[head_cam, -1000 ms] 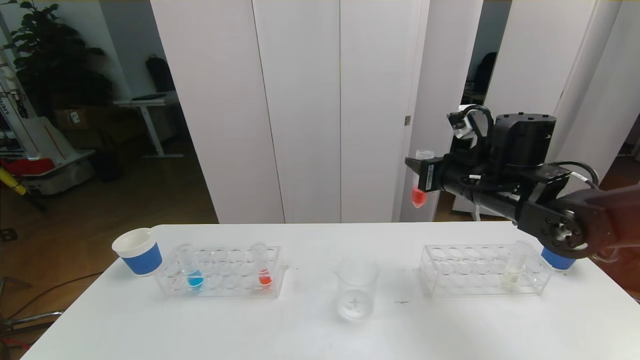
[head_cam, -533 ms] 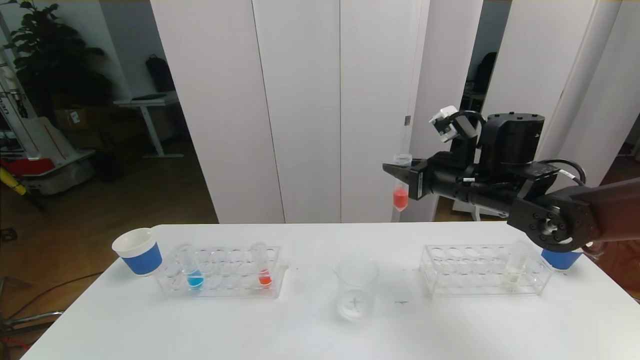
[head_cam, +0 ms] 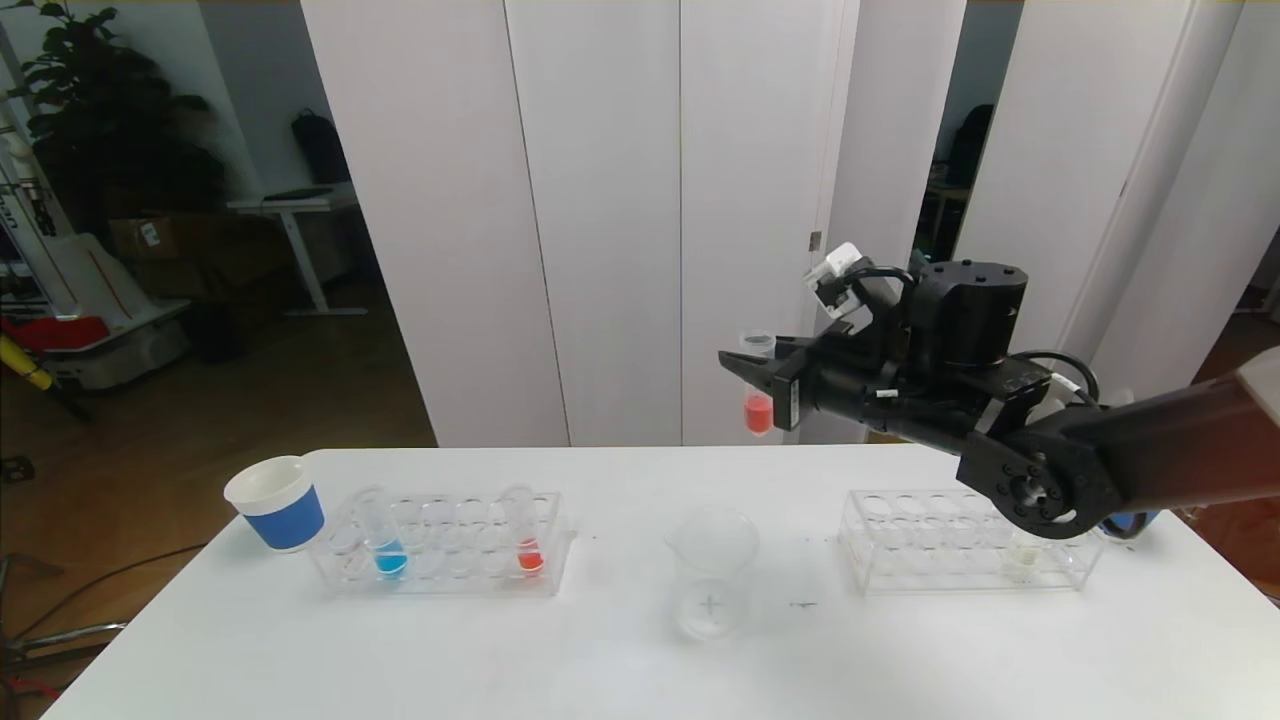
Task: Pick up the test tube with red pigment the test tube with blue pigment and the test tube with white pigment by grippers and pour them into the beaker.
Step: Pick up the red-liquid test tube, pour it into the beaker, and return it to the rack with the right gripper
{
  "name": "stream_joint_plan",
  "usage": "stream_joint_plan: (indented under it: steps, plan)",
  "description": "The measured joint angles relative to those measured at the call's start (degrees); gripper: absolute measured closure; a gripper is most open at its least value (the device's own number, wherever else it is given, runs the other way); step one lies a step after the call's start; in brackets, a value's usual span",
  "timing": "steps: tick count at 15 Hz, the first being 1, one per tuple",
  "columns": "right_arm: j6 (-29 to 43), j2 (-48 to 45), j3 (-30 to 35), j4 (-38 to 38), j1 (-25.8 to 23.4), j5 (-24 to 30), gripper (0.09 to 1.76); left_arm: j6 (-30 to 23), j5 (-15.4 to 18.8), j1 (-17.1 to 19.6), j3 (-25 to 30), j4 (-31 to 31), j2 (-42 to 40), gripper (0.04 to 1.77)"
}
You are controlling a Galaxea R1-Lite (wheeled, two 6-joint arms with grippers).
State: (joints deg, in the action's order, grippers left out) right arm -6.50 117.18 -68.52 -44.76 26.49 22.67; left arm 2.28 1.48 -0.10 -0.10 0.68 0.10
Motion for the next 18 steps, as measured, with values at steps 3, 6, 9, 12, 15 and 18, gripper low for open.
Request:
stream_joint_plan:
  steps: [3,6,9,12,15,18]
  plan:
    - [-4.9,0.4,2.7,-4.0,0.1,3.4,1.24,0.0,0.0,0.0,0.0,0.0,0.0,0.07]
    - [-5.7,0.9,6.7,-16.4,-0.1,8.6,1.24,0.0,0.0,0.0,0.0,0.0,0.0,0.07]
    - [-12.7,1.1,9.7,-19.2,-0.9,12.9,1.24,0.0,0.0,0.0,0.0,0.0,0.0,0.07]
    - [-20.8,1.2,11.1,-19.2,-2.0,18.0,1.24,0.0,0.0,0.0,0.0,0.0,0.0,0.07]
    - [-29.4,1.3,11.1,-18.9,-2.7,22.3,1.24,0.0,0.0,0.0,0.0,0.0,0.0,0.07]
    - [-37.4,1.4,10.6,-17.0,-3.2,25.2,1.24,0.0,0.0,0.0,0.0,0.0,0.0,0.07]
